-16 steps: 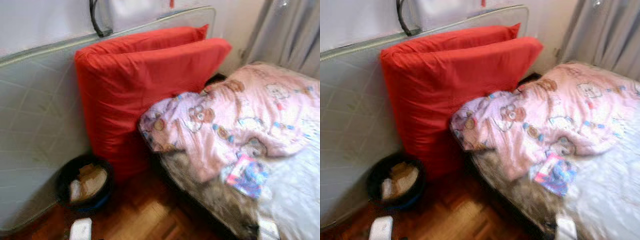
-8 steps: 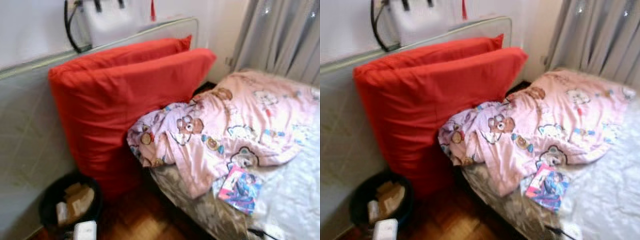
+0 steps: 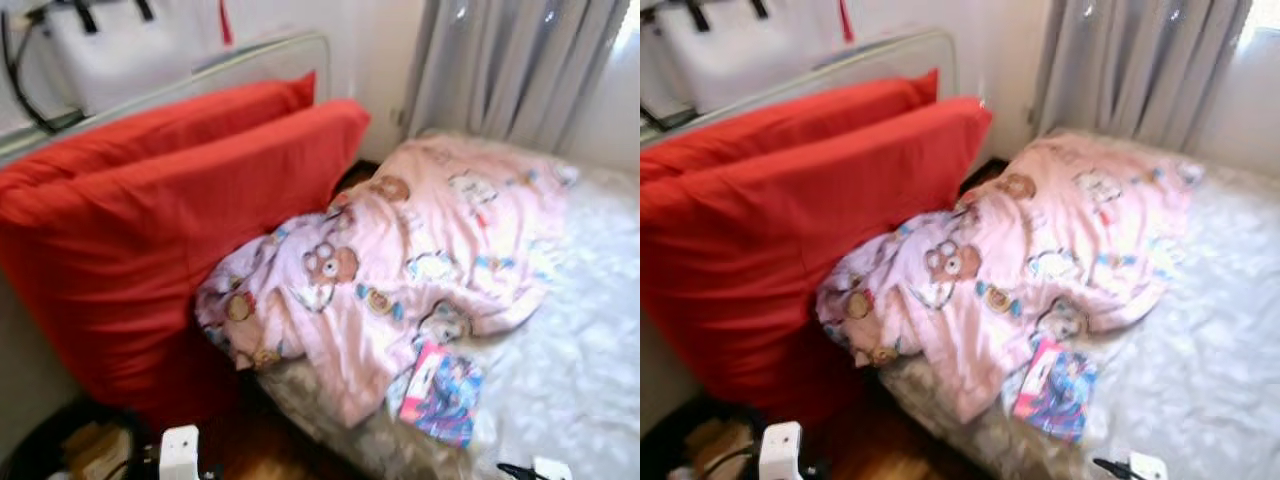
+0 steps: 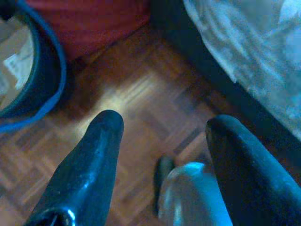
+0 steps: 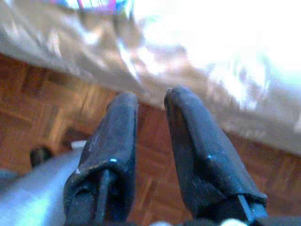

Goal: Clean up the room

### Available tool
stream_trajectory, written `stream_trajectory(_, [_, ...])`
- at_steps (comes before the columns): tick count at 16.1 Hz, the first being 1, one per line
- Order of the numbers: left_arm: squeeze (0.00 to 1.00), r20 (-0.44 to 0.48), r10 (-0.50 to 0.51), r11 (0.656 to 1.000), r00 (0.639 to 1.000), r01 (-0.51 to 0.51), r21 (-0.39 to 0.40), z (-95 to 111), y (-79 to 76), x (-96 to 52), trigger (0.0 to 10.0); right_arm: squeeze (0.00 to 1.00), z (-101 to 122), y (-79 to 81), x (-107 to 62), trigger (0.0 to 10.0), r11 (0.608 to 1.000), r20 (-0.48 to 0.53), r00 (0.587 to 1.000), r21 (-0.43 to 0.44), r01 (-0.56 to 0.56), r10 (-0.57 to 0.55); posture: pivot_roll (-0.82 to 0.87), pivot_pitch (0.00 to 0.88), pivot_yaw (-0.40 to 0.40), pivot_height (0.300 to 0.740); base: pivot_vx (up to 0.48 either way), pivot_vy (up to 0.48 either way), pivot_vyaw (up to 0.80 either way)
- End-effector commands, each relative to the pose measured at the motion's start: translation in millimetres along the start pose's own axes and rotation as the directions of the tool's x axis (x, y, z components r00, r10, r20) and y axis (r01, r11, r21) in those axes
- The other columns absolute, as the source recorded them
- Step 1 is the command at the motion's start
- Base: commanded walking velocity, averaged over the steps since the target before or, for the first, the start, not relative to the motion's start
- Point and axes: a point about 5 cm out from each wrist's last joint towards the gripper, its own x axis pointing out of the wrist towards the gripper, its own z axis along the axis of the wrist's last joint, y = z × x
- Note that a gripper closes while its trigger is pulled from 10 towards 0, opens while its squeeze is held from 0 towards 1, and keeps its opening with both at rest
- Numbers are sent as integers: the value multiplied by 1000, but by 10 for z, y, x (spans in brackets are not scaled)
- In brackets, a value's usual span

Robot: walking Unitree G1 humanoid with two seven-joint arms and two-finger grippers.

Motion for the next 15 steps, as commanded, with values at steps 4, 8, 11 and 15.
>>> stream_trajectory(4, [0, -29, 36, 999, 999, -35, 12, -114, 137, -42, 10000, 0, 49, 80, 25, 10000, 1000, 33, 999, 8, -21, 21, 48, 0, -18, 740, 0, 0, 0])
stream_trajectory(8, [0, 53, 57, 996, 997, -53, -64, -54, 143, -48, 10000, 0, 108, 80, 20, 10000, 1000, 103, 995, 18, -19, 17, 50, 0, -17, 740, 0, 0, 0])
stream_trajectory(11, [0, 147, 73, 995, 986, -61, -81, 27, 155, -61, 10000, 0, 198, 86, 4, 10000, 997, 223, 975, 68, -29, 13, 49, 0, -11, 740, 0, 0, 0])
stream_trajectory(15, [0, 469, 73, 997, 880, -55, -50, 858, 113, -33, 10000, 0, 254, 100, -20, 10000, 993, 318, 948, 108, -56, 19, 43, 0, 2, 740, 0, 0, 0])
